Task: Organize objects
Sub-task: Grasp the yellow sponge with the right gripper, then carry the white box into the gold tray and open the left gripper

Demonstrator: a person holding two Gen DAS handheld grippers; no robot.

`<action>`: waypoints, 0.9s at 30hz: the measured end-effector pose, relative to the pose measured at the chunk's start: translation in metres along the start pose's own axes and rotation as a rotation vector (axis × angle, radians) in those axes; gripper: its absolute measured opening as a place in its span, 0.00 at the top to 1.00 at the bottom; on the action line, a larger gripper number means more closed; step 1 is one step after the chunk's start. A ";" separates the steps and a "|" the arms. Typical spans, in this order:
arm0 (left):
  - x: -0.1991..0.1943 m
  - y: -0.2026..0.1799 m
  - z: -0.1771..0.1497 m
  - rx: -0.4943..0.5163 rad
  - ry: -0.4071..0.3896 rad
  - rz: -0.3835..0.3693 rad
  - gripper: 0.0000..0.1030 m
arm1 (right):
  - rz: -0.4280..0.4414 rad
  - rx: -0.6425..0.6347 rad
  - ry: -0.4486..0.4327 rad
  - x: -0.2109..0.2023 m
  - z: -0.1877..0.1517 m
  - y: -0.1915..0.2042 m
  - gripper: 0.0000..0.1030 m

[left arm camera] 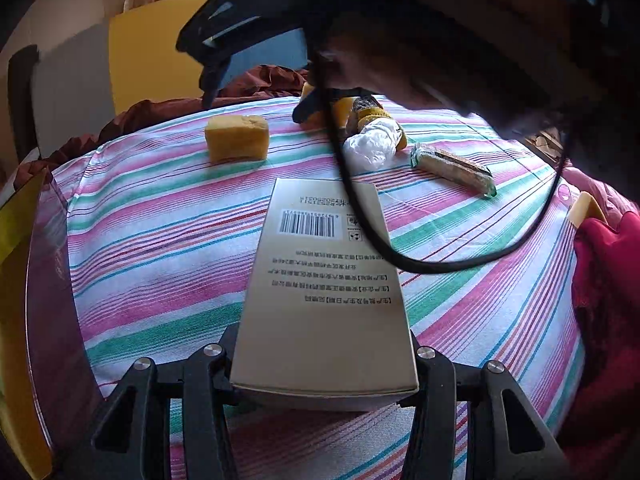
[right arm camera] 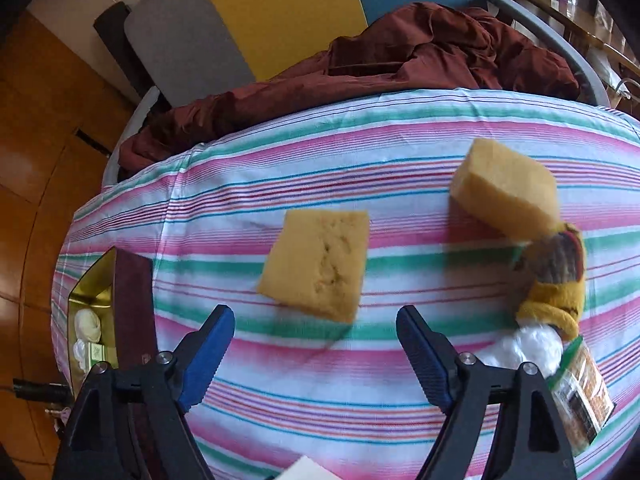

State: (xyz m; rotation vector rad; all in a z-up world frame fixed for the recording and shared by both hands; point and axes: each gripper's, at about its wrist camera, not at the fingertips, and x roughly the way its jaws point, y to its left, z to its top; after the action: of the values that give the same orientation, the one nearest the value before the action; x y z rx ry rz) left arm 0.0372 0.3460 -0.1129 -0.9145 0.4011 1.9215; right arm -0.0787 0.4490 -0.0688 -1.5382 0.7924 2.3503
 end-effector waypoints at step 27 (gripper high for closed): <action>0.001 -0.002 -0.002 0.005 -0.008 0.005 0.50 | -0.126 0.066 0.005 -0.038 -0.116 -0.081 0.45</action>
State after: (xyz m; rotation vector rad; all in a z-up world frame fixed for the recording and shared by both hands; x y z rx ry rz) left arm 0.0389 0.3466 -0.1147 -0.9031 0.4038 1.9269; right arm 0.0650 0.4560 -0.0957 -1.5216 0.7434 2.2094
